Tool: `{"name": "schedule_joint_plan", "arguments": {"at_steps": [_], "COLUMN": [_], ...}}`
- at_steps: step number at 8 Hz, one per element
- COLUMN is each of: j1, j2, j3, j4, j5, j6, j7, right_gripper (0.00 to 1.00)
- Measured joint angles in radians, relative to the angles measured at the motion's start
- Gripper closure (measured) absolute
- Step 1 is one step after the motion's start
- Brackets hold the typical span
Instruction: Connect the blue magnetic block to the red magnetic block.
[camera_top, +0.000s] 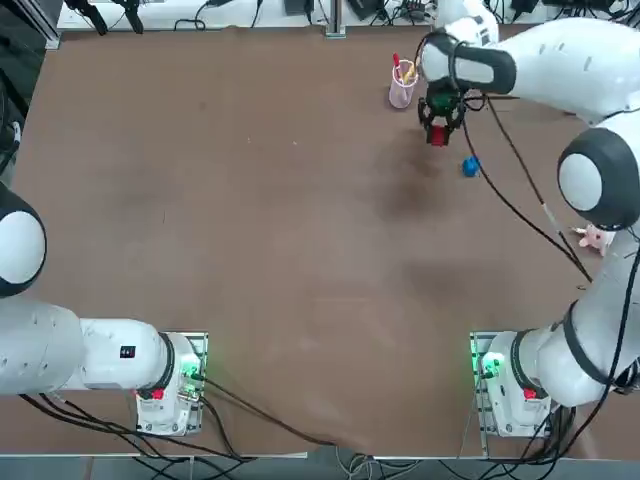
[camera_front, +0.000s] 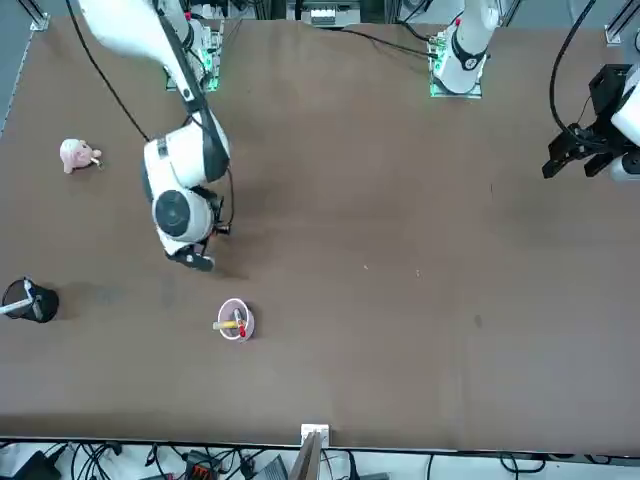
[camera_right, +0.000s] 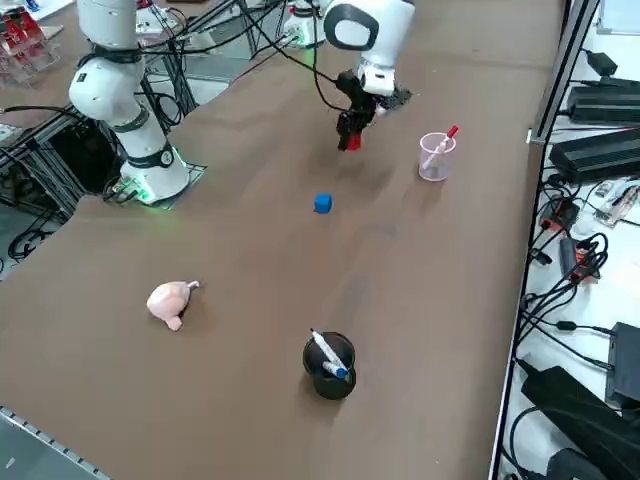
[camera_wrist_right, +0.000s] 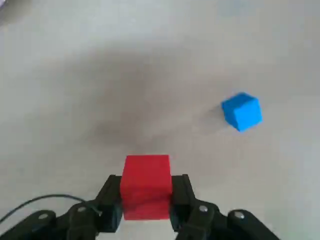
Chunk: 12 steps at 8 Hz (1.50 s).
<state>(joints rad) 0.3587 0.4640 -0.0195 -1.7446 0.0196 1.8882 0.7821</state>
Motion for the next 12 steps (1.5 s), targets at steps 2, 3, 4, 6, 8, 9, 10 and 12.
{"name": "schedule_joint_plan", "arguments": {"at_steps": [2, 3, 4, 6, 8, 9, 10, 12], "j1": [-0.036, -0.048, -0.056, -0.082, -0.124, -0.135, -0.139, -0.144], "j2": [-0.005, -0.004, -0.003, -0.009, -0.054, -0.077, -0.091, -0.095], "j3": [-0.002, -0.002, -0.002, -0.003, -0.004, -0.004, -0.004, -0.004], "j4": [-0.005, -0.017, -0.042, -0.125, -0.247, -0.300, -0.338, -0.388], "j5": [0.017, 0.025, 0.050, 0.163, 0.238, 0.246, 0.271, 0.349], "j6": [0.012, 0.042, 0.097, 0.260, 0.400, 0.439, 0.481, 0.562], "j7": [0.281, 0.399, 0.492, 0.587, 0.589, 0.589, 0.590, 0.590], "right_gripper": [0.52, 0.52, 0.52, 0.52, 0.52, 0.52, 0.52, 0.52]}}
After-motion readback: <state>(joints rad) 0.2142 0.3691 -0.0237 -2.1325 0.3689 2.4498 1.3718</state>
